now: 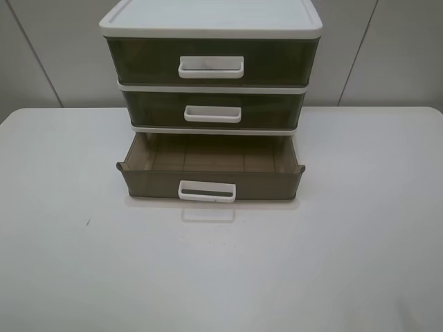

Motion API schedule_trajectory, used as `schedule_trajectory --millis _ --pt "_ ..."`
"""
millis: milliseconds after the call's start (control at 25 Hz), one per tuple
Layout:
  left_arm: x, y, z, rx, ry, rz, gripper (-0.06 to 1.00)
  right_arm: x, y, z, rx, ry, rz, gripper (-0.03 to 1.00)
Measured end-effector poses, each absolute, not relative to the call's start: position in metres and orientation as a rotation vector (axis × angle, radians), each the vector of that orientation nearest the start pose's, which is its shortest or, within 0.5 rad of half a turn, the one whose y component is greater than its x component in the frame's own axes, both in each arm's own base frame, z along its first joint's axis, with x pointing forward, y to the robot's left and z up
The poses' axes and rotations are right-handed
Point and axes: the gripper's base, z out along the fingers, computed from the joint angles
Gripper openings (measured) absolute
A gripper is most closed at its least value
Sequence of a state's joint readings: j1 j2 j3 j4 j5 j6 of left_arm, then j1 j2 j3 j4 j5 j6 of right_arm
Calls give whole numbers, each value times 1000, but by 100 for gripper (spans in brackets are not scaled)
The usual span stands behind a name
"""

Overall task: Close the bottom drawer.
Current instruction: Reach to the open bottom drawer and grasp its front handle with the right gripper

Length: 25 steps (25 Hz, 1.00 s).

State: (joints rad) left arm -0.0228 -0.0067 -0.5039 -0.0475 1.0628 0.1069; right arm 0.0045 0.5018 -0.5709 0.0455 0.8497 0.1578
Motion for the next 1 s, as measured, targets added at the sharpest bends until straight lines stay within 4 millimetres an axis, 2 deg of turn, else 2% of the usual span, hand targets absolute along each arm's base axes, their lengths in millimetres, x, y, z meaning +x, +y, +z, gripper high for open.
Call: schedule_trajectory --millis 120,240,320,520,640,720,1000 --pt "-7 -4 278 134 2030 -4 72 104 16 299 97 2247 235 74" --pt "-7 -4 278 134 2030 -4 72 120 38 296 -36 2252 349 74" --pt "-7 -4 278 134 2030 -4 72 128 64 293 -175 2246 444 74" --pt "-7 -4 278 134 2030 -4 72 141 145 271 -501 2177 661 74" --pt "-7 -4 278 134 2030 -4 72 149 177 248 -532 2197 718 74" --pt "-7 -4 278 134 2030 -4 72 155 191 229 -524 2240 722 74" --pt "-7 -4 278 134 2030 -4 72 173 219 187 -473 2285 710 72"
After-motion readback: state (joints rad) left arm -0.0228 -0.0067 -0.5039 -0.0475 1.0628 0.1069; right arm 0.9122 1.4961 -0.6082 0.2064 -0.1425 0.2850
